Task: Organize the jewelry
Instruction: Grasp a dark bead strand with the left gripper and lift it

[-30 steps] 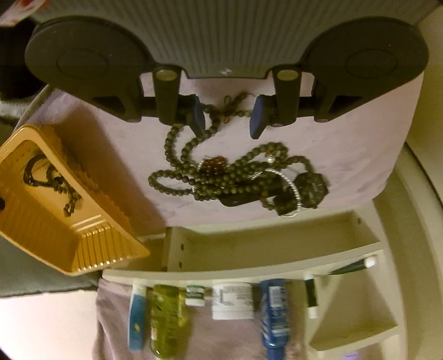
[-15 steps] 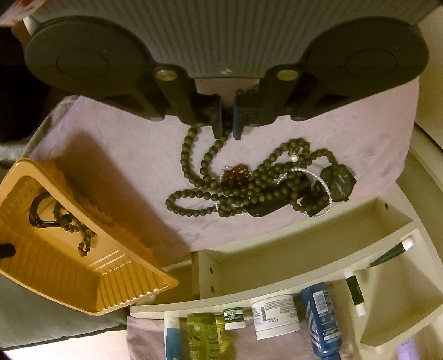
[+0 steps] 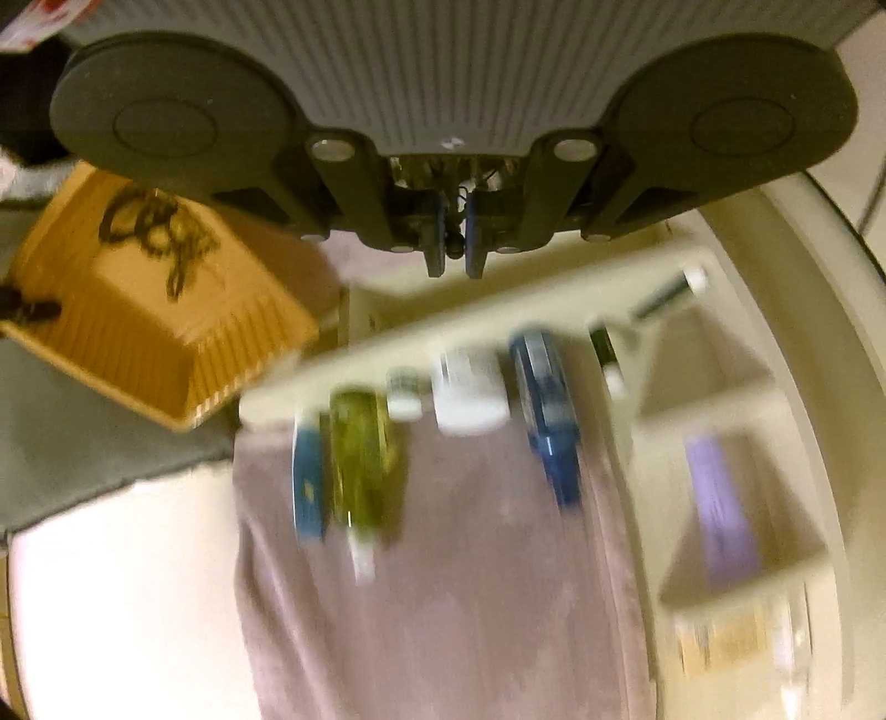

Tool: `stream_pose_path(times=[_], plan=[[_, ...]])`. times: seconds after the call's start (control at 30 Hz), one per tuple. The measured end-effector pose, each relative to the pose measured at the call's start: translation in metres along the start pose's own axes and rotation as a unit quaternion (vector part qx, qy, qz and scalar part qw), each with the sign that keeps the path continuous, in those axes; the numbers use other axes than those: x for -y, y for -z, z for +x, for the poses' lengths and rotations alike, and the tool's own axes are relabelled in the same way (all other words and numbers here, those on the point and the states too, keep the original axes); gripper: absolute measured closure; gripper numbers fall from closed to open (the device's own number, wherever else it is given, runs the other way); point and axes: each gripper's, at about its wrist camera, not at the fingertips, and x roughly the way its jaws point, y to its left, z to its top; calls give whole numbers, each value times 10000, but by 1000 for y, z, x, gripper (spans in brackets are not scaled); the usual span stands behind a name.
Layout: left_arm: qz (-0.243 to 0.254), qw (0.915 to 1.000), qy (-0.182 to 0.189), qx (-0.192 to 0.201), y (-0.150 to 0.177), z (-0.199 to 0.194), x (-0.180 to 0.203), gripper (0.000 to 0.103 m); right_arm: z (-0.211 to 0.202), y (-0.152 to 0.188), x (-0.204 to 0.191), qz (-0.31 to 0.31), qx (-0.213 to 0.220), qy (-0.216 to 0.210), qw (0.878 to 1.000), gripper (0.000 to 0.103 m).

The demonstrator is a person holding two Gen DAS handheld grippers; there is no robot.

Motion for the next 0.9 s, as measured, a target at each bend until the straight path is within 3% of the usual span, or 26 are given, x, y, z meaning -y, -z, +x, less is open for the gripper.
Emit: stream_pose_path(times=[0.53, 0.9], plan=[[308, 9928, -57, 1158, -104, -58, -16, 97, -7, -1, -2, -8, 94, -44, 9999, 99], [647, 9829, 9, 1724, -163, -79, -1, 97, -7, -2, -3, 12, 103, -44, 9999, 99]])
